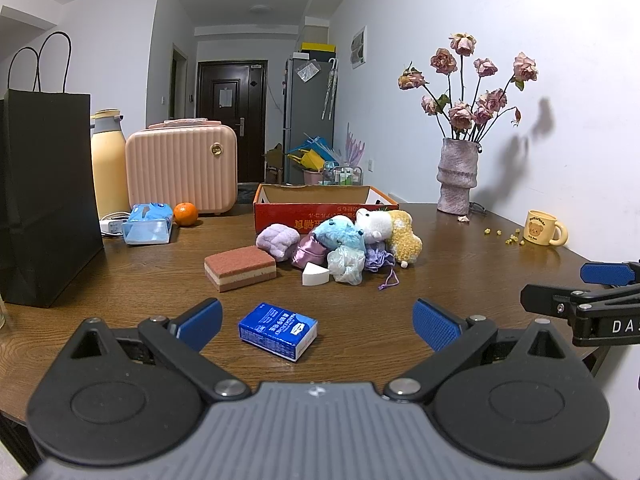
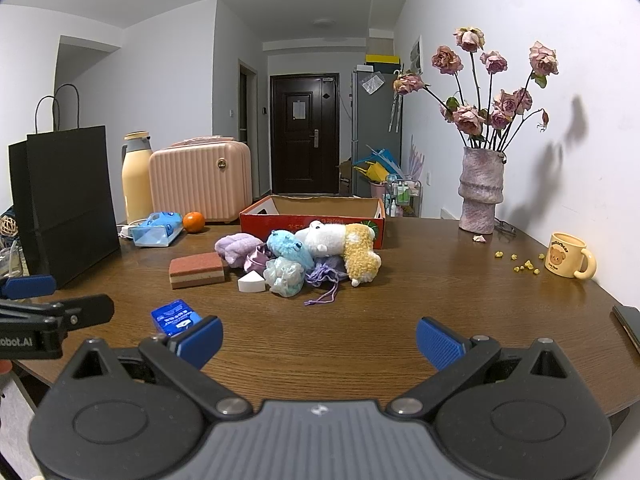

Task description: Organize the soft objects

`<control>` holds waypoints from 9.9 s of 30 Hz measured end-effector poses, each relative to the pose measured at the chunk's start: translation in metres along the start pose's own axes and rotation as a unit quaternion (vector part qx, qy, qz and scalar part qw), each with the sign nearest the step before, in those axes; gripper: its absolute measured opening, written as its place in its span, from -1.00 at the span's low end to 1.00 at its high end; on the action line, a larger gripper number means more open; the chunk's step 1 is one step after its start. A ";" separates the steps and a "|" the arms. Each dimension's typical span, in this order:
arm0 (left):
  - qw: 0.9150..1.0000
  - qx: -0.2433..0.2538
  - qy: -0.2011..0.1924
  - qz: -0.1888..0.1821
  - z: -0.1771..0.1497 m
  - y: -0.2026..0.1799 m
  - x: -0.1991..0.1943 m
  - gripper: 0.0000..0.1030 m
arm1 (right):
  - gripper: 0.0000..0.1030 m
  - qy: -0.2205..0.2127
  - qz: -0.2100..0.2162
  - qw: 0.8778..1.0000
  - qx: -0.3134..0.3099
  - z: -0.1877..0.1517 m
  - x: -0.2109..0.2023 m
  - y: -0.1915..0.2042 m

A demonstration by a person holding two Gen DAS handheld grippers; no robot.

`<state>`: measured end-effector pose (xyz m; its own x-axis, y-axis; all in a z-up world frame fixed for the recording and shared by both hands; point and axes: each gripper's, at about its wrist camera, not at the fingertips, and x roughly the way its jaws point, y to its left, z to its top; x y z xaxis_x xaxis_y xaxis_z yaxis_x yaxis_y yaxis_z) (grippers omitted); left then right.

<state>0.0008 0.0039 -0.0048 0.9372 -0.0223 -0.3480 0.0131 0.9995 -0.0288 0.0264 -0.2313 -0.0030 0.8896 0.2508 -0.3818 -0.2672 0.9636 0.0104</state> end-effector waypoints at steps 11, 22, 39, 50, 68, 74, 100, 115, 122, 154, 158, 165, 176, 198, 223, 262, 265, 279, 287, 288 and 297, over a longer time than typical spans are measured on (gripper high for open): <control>1.000 0.000 0.000 0.000 0.000 0.000 0.000 1.00 | 1.00 0.000 0.000 1.000 0.000 0.000 0.000 0.000; 1.000 0.000 0.001 0.000 -0.001 0.000 0.001 1.00 | 1.00 0.000 -0.001 1.000 0.000 -0.002 0.002 0.000; 0.999 0.010 0.028 0.010 -0.006 0.004 0.035 1.00 | 1.00 0.017 -0.005 1.000 0.004 -0.003 0.034 -0.002; 0.999 0.005 0.049 0.012 -0.004 0.009 0.056 1.00 | 1.00 0.036 -0.001 0.999 0.005 -0.002 0.058 -0.002; 0.995 0.006 0.095 0.012 -0.006 0.014 0.102 1.00 | 1.00 0.071 0.002 0.997 0.012 -0.002 0.105 -0.006; 0.994 0.008 0.110 0.013 -0.006 0.016 0.119 1.00 | 1.00 0.077 -0.001 0.997 0.016 -0.001 0.118 -0.010; 0.983 0.050 0.174 0.030 -0.022 0.031 0.199 1.00 | 1.00 0.070 -0.015 0.997 0.021 0.005 0.147 -0.023; 0.984 0.030 0.176 -0.002 -0.025 0.037 0.209 0.69 | 1.00 0.077 -0.007 0.997 0.024 0.005 0.161 -0.025; 0.986 0.023 0.168 -0.010 -0.024 0.038 0.205 0.69 | 1.00 0.079 -0.007 0.997 0.024 0.005 0.165 -0.025; 0.996 -0.026 0.076 0.036 0.022 0.086 0.194 0.69 | 1.00 0.073 0.053 0.996 -0.021 0.038 0.220 0.036; 0.996 -0.030 0.071 0.043 0.027 0.097 0.195 0.69 | 1.00 0.077 0.064 0.995 -0.027 0.043 0.232 0.050; 0.995 -0.038 0.068 0.056 0.031 0.119 0.198 0.69 | 1.00 0.088 0.076 0.993 -0.039 0.048 0.253 0.072; 0.994 -0.041 0.066 0.080 0.036 0.154 0.204 0.69 | 0.72 0.105 0.088 0.989 -0.054 0.052 0.288 0.103; 0.991 -0.060 0.084 0.084 0.035 0.198 0.233 0.69 | -0.01 0.133 0.060 0.986 -0.077 0.042 0.346 0.110; 0.990 -0.073 0.085 0.081 0.031 0.202 0.234 0.69 | -0.53 0.090 0.086 0.990 -0.060 0.044 0.333 0.103; 0.995 -0.081 0.024 0.055 0.072 0.096 0.245 0.69 | -0.54 -0.037 0.080 0.996 -0.009 0.102 0.297 0.030; 0.995 -0.081 0.021 0.050 0.078 0.086 0.251 0.69 | -0.54 -0.042 0.079 0.996 -0.002 0.108 0.300 0.020; 0.995 -0.093 0.010 0.046 0.106 0.055 0.289 0.69 | -0.53 -0.066 0.063 0.996 -0.002 0.136 0.321 -0.008; 0.992 -0.115 -0.003 0.043 0.129 0.046 0.317 0.69 | -0.53 -0.065 0.052 0.996 0.007 0.155 0.341 -0.029; 0.992 -0.119 -0.004 0.042 0.132 0.046 0.320 0.69 | -0.53 -0.066 0.052 0.996 0.009 0.158 0.344 -0.032; 0.990 -0.131 -0.009 0.050 0.150 0.041 0.347 0.69 | -0.53 -0.067 0.042 0.997 0.020 0.176 0.367 -0.052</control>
<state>0.3791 0.0409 0.0139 0.9355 0.0787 -0.3444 -0.1679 0.9567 -0.2376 0.4321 -0.1727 0.0192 0.9064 0.3391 -0.2519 -0.3310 0.9406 0.0751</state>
